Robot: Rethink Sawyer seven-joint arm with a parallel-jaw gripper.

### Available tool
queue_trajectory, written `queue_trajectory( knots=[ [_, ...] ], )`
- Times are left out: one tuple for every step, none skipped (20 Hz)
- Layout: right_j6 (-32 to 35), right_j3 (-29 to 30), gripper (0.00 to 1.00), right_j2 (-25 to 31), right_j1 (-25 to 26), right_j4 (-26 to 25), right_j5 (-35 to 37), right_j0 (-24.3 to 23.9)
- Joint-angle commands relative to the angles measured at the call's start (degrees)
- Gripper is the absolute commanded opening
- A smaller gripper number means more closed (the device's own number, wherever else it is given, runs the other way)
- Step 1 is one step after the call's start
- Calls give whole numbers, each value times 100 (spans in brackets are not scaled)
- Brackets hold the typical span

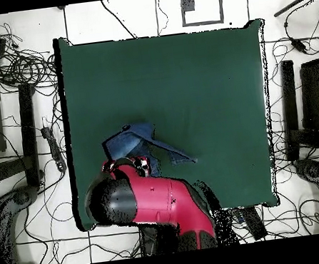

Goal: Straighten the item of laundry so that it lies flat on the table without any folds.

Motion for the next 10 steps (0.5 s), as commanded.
queue_trajectory(
  knots=[
    [1043,49,0,125,-487,227,1050,-24],
    [1046,15,0,121,-525,220,1117,-31],
    [1052,-43,0,121,-543,213,1216,-37],
    [1039,-101,0,126,-558,205,1305,-57],
    [1021,-177,0,142,-567,191,1407,-73],
    [968,-263,0,159,-589,168,1545,-101],
    [919,-365,0,182,-587,133,1672,-123],
    [852,-453,0,202,-590,95,1789,-157],
    [815,-518,0,215,-593,67,1878,-176],
    [777,-583,0,228,-595,40,1967,-195]
  ],
)
